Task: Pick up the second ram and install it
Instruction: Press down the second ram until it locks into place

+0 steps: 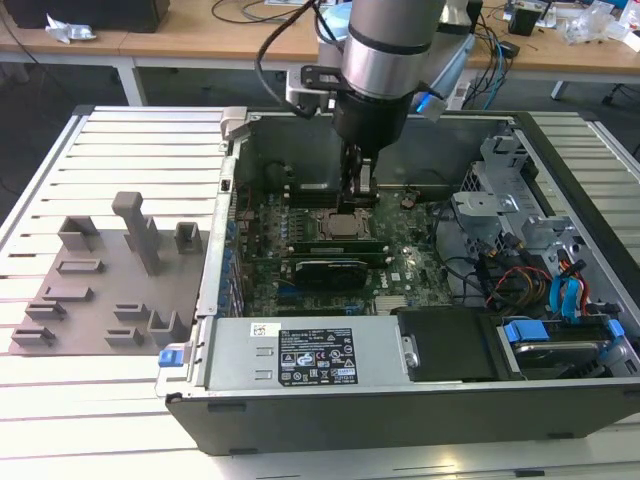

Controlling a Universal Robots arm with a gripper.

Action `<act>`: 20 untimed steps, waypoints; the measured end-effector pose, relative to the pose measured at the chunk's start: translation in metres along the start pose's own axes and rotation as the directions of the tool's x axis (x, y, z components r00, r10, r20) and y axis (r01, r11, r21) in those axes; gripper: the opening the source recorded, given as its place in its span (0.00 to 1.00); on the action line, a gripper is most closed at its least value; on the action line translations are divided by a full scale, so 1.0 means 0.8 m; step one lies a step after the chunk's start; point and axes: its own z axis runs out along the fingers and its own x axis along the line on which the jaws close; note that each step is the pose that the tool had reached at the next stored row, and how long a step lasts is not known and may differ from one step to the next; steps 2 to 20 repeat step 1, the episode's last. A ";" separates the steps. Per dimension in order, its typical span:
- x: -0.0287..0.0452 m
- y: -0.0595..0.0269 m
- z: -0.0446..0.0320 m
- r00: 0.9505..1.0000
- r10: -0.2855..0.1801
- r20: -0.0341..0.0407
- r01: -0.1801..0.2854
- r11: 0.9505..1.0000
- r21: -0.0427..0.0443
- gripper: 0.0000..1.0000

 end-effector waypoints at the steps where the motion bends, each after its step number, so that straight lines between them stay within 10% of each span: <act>1: 0.0000 0.000 -0.0001 1.000 0.000 0.000 0.000 1.000 0.000 0.10; 20: 0.0000 0.000 -0.0001 1.000 0.000 0.000 0.000 1.000 0.000 0.10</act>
